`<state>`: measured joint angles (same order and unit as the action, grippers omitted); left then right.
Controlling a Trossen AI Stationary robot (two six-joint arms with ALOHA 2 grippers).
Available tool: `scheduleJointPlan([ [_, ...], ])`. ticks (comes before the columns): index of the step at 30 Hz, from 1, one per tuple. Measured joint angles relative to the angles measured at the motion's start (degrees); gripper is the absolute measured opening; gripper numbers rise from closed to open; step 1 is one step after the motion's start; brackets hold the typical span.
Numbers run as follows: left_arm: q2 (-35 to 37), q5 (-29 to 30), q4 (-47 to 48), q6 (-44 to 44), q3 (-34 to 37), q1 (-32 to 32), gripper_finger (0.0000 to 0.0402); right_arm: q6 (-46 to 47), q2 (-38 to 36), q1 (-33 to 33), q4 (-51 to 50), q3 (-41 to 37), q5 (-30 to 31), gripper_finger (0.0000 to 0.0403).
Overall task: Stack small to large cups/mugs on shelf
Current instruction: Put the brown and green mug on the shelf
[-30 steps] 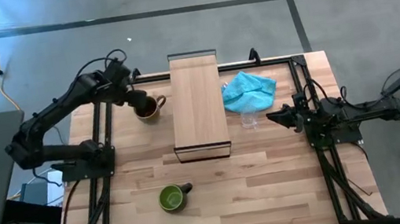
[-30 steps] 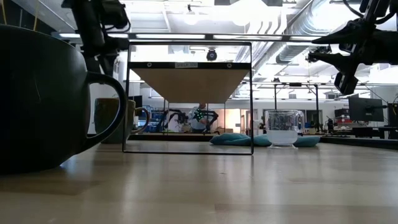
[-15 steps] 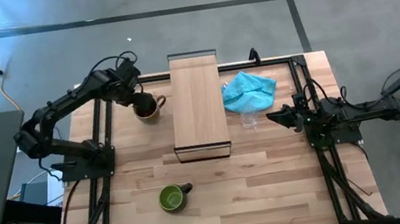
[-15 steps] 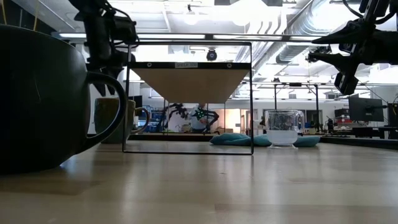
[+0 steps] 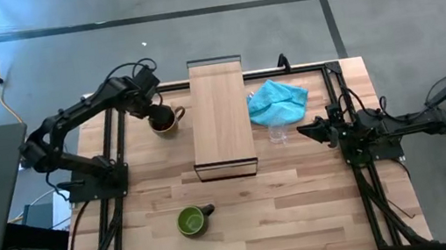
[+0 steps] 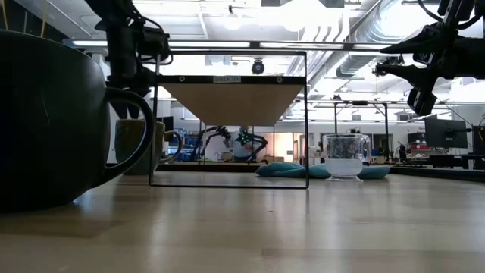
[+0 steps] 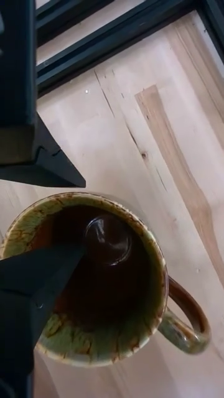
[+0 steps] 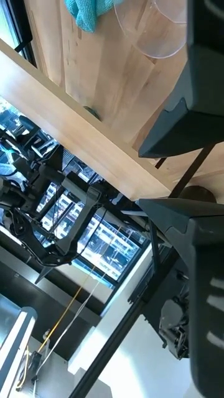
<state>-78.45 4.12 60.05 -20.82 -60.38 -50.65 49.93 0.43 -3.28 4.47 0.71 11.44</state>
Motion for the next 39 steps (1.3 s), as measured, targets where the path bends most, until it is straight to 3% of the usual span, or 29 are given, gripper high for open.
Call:
scheduleJointPlan([
  [39,-1.27,-0.42,0.96,0.07,0.02,0.02,0.0143,-0.02,0.0,0.01,-0.61,0.0,-0.02,0.0106],
])
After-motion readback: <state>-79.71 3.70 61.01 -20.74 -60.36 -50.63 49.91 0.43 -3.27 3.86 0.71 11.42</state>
